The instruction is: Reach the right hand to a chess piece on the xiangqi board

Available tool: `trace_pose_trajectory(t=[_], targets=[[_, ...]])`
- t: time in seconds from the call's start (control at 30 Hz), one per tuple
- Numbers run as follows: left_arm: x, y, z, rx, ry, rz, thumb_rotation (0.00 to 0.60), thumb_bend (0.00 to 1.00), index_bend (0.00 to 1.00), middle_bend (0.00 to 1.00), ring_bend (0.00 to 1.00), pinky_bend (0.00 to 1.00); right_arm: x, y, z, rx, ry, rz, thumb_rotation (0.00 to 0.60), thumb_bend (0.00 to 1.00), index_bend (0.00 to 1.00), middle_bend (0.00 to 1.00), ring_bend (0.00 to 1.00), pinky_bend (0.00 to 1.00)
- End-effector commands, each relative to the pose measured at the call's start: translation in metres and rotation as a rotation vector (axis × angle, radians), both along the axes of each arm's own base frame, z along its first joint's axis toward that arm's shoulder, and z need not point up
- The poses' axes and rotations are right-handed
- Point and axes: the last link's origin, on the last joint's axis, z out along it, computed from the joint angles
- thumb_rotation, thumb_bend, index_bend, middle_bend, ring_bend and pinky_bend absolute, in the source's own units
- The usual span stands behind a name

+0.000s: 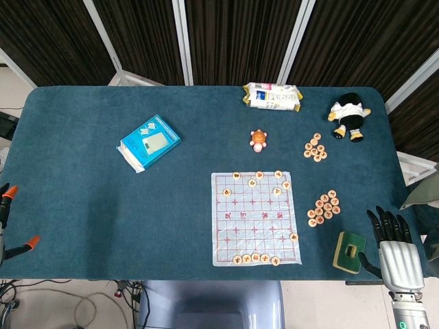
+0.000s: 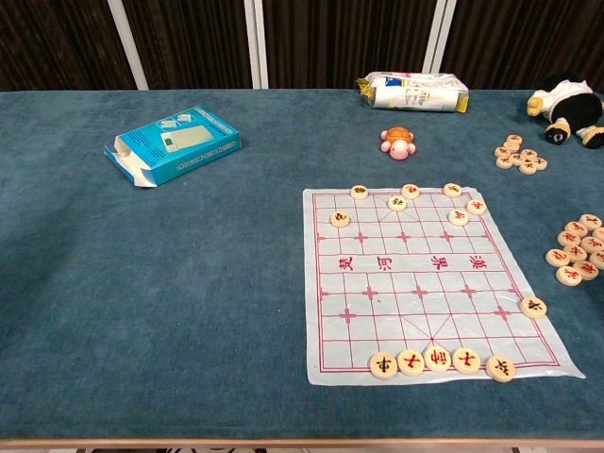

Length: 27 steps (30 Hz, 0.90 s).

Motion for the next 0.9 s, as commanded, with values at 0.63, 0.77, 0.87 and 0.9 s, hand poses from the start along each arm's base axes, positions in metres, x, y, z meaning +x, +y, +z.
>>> trace_pose_trajectory(t=[0.63, 0.77, 0.87, 0.9], targets=[[0.001, 0.000, -0.001, -0.005, 0.006, -0.007, 0.600, 0.01, 0.00, 0.00, 0.00, 0.05, 0.010, -0.022, 0.000, 0.095, -0.011, 0.040, 0.600, 0.35, 0.04, 0.00, 0.00, 0.00], [0.001, 0.000, -0.002, -0.004, 0.007, -0.007, 0.600, 0.01, 0.00, 0.00, 0.00, 0.05, 0.022, -0.039, 0.001, 0.118, -0.010, 0.070, 0.600, 0.35, 0.04, 0.00, 0.00, 0.00], [0.001, 0.000, -0.003, -0.007, 0.009, -0.005, 0.600, 0.01, 0.00, 0.00, 0.00, 0.05, 0.034, -0.057, 0.000, 0.154, -0.012, 0.091, 0.600, 0.35, 0.04, 0.00, 0.00, 0.00], [0.001, 0.000, -0.003, -0.008, 0.009, -0.005, 0.600, 0.01, 0.00, 0.00, 0.00, 0.05, 0.037, -0.062, -0.001, 0.164, -0.009, 0.095, 0.600, 0.35, 0.04, 0.00, 0.00, 0.00]])
